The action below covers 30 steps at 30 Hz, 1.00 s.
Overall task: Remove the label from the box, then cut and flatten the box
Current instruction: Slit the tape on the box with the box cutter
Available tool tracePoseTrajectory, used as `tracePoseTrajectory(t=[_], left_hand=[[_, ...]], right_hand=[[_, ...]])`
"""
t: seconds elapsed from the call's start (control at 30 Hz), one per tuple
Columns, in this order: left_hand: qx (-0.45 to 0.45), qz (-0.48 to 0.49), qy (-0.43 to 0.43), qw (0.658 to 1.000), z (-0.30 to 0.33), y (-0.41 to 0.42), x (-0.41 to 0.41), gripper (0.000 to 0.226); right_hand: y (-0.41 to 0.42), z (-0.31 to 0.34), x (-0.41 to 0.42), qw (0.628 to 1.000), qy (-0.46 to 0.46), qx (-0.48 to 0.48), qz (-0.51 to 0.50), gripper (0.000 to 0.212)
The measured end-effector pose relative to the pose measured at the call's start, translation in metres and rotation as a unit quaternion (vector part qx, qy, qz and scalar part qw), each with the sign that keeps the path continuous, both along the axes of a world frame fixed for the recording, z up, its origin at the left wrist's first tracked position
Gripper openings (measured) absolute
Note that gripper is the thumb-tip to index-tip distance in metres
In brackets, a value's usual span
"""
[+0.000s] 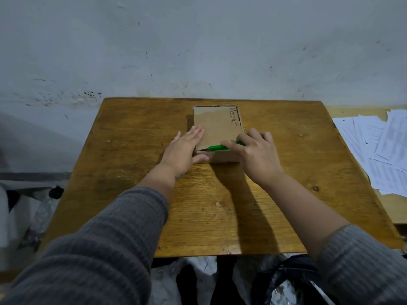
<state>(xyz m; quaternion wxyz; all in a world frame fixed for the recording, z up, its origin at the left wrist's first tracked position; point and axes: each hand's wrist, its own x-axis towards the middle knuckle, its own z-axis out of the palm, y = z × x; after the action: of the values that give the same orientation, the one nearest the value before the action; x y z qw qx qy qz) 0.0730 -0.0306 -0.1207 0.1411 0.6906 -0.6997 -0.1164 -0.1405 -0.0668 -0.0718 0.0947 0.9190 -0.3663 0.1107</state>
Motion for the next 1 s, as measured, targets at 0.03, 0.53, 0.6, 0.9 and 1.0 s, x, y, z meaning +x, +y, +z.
tracePoseTrajectory(t=[0.03,0.53,0.6,0.9,1.0], left_hand=[[0.003,-0.002,-0.007,1.000,0.001,0.000,0.000,0.084],[0.020,-0.037,-0.098,0.994,0.020,-0.018,-0.033,0.099],[0.048,-0.058,-0.097,0.992,0.017,-0.026,-0.043,0.100],[0.037,-0.071,-0.146,0.986,0.008,-0.029,-0.042,0.092],[0.034,-0.066,-0.148,0.986,0.008,-0.028,-0.043,0.091]], right_hand=[[-0.001,0.002,-0.005,1.000,0.003,0.001,-0.004,0.041],[-0.015,0.016,-0.042,0.998,0.041,-0.019,-0.043,0.035],[-0.016,0.017,-0.042,0.998,0.048,-0.014,-0.039,0.035],[-0.026,0.016,-0.086,0.995,0.026,-0.028,-0.090,0.033],[-0.026,0.017,-0.094,0.994,0.000,-0.028,-0.105,0.033]])
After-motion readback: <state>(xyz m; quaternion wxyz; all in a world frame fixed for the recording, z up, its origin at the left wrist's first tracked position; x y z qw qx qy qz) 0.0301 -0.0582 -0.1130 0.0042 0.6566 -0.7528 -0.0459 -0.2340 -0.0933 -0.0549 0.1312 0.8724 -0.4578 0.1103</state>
